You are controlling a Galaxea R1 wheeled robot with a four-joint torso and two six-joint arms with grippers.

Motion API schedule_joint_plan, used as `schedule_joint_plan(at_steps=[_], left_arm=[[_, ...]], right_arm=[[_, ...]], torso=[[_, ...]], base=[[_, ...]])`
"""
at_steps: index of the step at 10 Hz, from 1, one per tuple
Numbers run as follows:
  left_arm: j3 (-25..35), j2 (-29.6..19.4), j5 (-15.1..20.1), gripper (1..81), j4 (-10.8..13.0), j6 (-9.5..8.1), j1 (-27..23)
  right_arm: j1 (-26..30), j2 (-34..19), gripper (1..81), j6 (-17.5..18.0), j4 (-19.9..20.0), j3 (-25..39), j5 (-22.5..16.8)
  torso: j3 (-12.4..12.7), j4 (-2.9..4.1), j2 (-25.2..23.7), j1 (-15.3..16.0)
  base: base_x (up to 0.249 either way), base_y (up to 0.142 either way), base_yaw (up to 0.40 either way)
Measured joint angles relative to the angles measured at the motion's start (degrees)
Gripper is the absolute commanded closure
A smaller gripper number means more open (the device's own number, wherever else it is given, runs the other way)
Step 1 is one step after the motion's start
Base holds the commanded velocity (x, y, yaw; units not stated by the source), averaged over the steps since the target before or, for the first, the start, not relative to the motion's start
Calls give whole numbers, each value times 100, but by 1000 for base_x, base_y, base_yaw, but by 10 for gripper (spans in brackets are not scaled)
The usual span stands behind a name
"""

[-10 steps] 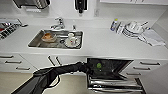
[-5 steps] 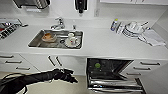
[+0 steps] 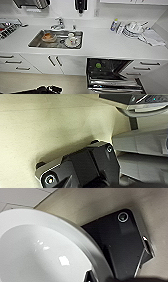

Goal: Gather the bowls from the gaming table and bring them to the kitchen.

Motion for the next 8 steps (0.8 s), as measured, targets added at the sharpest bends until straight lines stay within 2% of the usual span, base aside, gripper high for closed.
schedule_joint_plan(at_steps=[1, 2, 4, 5, 8], left_arm=[[0, -59, -347, 10, 113, 5, 414], [-144, -63, -728, 10, 205, 5, 1100], [-811, 38, -1420, 10, 343, 10, 2495], [-1285, 160, -1886, 10, 411, 16, 3024], [-2966, 575, -3282, 10, 629, 18, 3997]], right_arm=[[286, -201, 811, 87, 7, 205, 28], [540, -407, 811, 152, 11, 384, 24], [1009, -600, 811, 386, 20, 763, -5], [1237, -631, 811, 557, 20, 887, -28], [1897, -689, 811, 985, 33, 929, -127]], torso=[[0, 0, 0, 0], [0, 0, 0, 0], [0, 0, 0, 0], [0, 0, 0, 0], [0, 0, 0, 0]], base=[[0, 0, 0], [0, 0, 0], [0, 0, 0], [0, 0, 0], [0, 0, 0]])
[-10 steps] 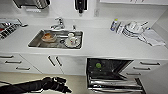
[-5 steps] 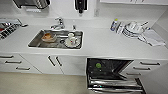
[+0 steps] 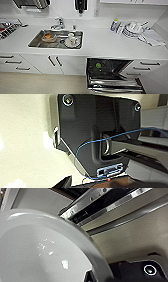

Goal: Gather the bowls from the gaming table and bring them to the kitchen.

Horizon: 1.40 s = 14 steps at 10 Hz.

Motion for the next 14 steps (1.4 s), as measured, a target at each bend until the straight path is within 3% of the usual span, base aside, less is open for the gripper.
schedule_joint_plan(at_steps=[3, 6, 10, 12, 14], left_arm=[[-1458, 902, -985, 10, 240, 0, 859], [-2837, 2177, -1556, 10, 394, 26, 1174], [-3669, 3344, -1831, 10, 901, 91, 2127], [-3991, 3779, -1960, 10, 1019, 133, 2180], [-4367, 4024, -1971, 10, 1081, 179, 2254]], right_arm=[[914, 428, 811, 534, -6, -187, -408], [1340, 1161, 811, 934, -24, -929, -745], [1570, 2089, 811, 1320, -37, -2384, -898], [1865, 2586, 811, 1538, -39, -3012, -990], [2348, 2795, 811, 1720, -39, -3202, -1012]], torso=[[0, 0, 0, 0], [0, 0, 0, 0], [0, 0, 0, -2], [0, 0, 0, -2], [0, 0, 0, -2]], base=[[0, 0, 0], [0, 0, 0], [0, 0, 0], [0, 0, 0], [0, 0, 0]])
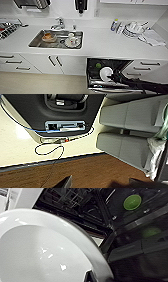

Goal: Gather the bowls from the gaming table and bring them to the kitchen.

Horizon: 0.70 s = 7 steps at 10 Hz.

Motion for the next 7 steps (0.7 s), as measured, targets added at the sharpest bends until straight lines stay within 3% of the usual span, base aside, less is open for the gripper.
schedule_joint_plan(at_steps=[3, 4, 7], left_arm=[[-149, 202, 256, 10, 24, 56, 34], [-148, 262, 354, 10, 32, 56, 34], [-151, 284, 534, 10, 43, 56, 26]], right_arm=[[249, 177, 811, 226, 2, -457, -180], [273, 319, 10, 251, 22, -618, -233], [457, 260, 10, 280, 30, -610, -357]], torso=[[0, 0, 0, 0], [0, 0, 0, 0], [0, 0, 0, 0]], base=[[0, 0, 0], [0, 0, 0], [0, 0, 0]])
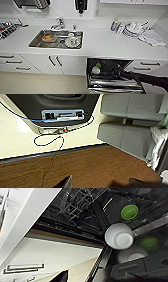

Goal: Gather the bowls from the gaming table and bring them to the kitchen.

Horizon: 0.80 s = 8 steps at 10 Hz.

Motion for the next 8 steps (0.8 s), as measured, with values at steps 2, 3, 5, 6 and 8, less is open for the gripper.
schedule_joint_plan(at_steps=[2, 3, 5, 6, 8], left_arm=[[0, -2, 43, 10, -5, -9, -88], [0, -2, 69, 10, -73, -105, -163], [-24, -2, 119, 10, -614, -138, -293], [-24, -2, 158, 10, -961, -146, -323], [-27, -9, 386, 10, -1336, -152, -463]], right_arm=[[4, -527, 10, 78, 9, 354, -171], [11, -867, 10, 107, 13, 595, -308], [0, -1616, 10, 149, 28, 1122, -689], [-90, -1993, 10, 166, 35, 1348, -877], [-695, -2534, 10, 191, 59, 1681, -1193]], torso=[[0, 0, 0, 0], [0, 0, 0, 0], [0, 0, 0, 0], [0, 0, 0, 0], [0, 0, 0, 0]], base=[[0, 0, 0], [0, 0, 0], [0, 0, 0], [0, 0, 0], [0, 0, 0]])
